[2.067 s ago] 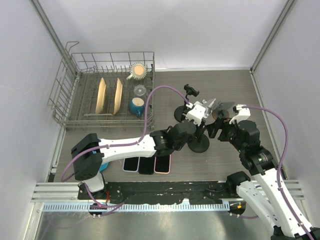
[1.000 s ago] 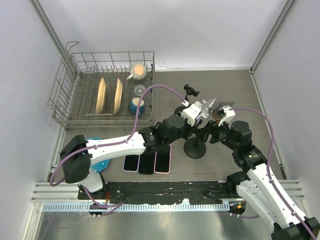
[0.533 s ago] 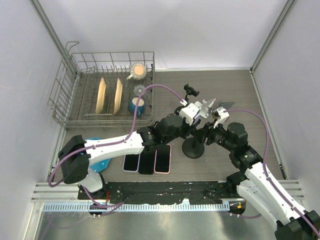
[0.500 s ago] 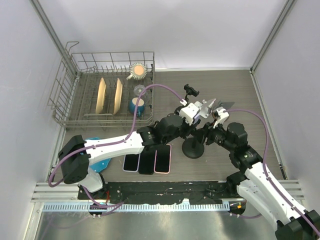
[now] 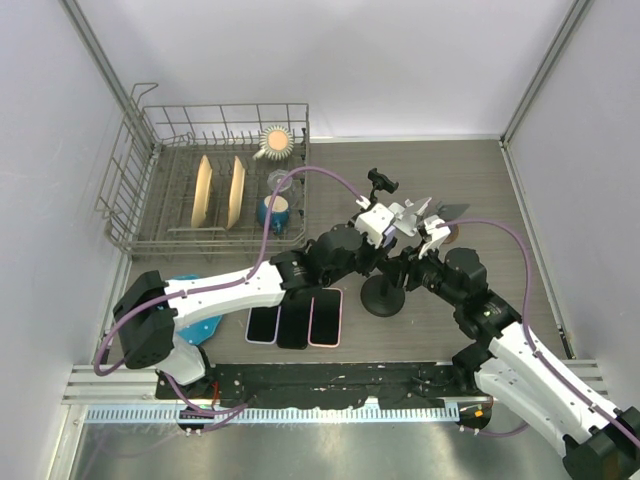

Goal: Remove the phone from the phone stand

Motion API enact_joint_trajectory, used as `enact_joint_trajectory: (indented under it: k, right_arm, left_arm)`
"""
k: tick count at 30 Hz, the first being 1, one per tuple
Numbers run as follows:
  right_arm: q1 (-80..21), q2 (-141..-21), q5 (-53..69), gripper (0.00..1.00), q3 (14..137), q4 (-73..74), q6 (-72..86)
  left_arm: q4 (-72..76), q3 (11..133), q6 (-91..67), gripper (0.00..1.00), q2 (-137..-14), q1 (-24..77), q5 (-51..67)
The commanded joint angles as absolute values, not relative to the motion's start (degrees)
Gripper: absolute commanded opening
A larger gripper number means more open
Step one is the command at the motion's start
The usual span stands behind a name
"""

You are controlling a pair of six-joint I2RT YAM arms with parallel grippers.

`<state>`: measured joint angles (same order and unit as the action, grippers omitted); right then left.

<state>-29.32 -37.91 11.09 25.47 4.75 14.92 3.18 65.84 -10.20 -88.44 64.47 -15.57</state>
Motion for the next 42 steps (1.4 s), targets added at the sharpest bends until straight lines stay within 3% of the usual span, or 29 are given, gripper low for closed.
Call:
enact_joint_trajectory:
  k: [1, 4, 5, 7, 10, 15, 24, 35, 38, 40, 42]
  right_arm:
    - [-31.5, -40.0, 9.9, 0.45, 24.8, 6.9, 15.3]
    - [-31.9, -40.2, 9.3, 0.38, 24.9, 7.1, 15.1]
    - [-31.9, -40.3, 9.2, 0.29, 24.9, 7.2, 15.1]
    - [-32.2, -40.2, 9.1, 0.13, 24.8, 7.2, 15.0]
    - [-32.3, -39.8, 9.0, 0.01, 24.8, 7.2, 14.9]
    - [-32.5, -39.6, 9.2, 0.01, 24.9, 7.0, 14.9]
    - [-32.6, -39.7, 9.6, 0.01, 25.0, 7.2, 14.9]
    - [-33.0, -40.2, 9.8, 0.01, 25.0, 7.2, 14.8]
    - [-33.3, -40.3, 10.0, 0.01, 25.0, 7.2, 14.7]
    - [-33.5, -40.5, 10.3, 0.01, 25.1, 7.2, 14.6]
    - [-33.9, -40.8, 10.6, 0.01, 25.1, 6.9, 14.3]
  left_arm:
    - [8.3, 67.1, -12.3, 0.00, -84.9, 64.5, -13.9]
    - [8.3, 66.9, -12.3, 0.00, -84.8, 64.3, -13.4]
    - [8.3, 66.9, -12.3, 0.00, -84.7, 64.2, -13.4]
    - [8.3, 66.8, -12.0, 0.08, -84.6, 64.1, -13.1]
    - [8.4, 66.6, -11.9, 0.27, -84.2, 63.5, -12.4]
    - [9.0, 66.6, -11.9, 0.39, -84.2, 62.9, -11.8]
    - [10.3, 67.4, -10.8, 0.40, -87.4, 62.7, -10.5]
    - [8.9, 67.0, -8.9, 0.31, -89.0, 62.7, -13.8]
    - [9.2, 67.3, -9.0, 0.20, -89.6, 62.7, -13.4]
    - [9.3, 67.6, -9.4, 0.01, -89.9, 62.7, -12.4]
    - [10.9, 67.2, -10.7, 0.00, -90.0, 62.7, -11.2]
